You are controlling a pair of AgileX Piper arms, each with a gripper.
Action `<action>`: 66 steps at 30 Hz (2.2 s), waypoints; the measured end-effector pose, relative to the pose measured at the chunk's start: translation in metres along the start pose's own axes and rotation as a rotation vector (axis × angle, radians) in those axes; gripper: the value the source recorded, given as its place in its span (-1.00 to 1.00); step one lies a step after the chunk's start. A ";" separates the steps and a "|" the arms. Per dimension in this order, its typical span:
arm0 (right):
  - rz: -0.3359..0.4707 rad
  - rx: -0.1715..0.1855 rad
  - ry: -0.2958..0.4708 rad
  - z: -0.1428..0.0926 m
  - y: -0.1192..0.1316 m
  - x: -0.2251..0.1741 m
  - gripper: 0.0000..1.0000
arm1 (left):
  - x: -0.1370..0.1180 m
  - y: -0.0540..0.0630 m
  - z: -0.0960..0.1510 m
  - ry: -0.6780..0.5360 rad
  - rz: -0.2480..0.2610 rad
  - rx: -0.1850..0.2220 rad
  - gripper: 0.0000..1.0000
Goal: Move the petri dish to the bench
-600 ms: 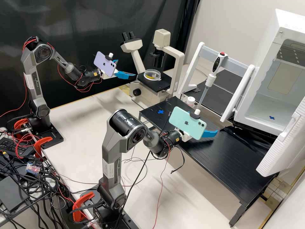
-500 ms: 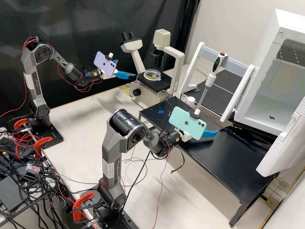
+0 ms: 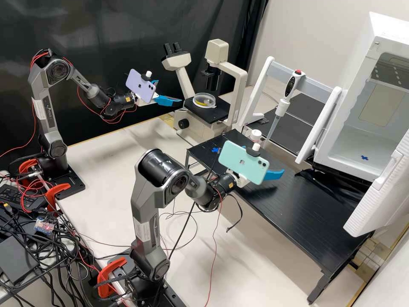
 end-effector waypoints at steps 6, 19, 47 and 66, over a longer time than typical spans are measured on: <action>-0.054 -0.069 0.162 -0.045 -0.023 -0.016 1.00 | 0.000 0.000 0.000 0.000 0.000 0.000 1.00; -0.088 -0.169 0.332 -0.135 -0.068 -0.003 1.00 | 0.000 0.000 0.000 0.000 0.000 0.000 1.00; -0.312 -0.056 0.262 -0.218 -0.158 0.106 1.00 | 0.000 0.000 0.000 0.000 0.000 0.000 1.00; -0.295 -0.094 0.184 -0.229 -0.204 0.146 1.00 | 0.000 0.000 0.000 0.000 0.000 0.000 1.00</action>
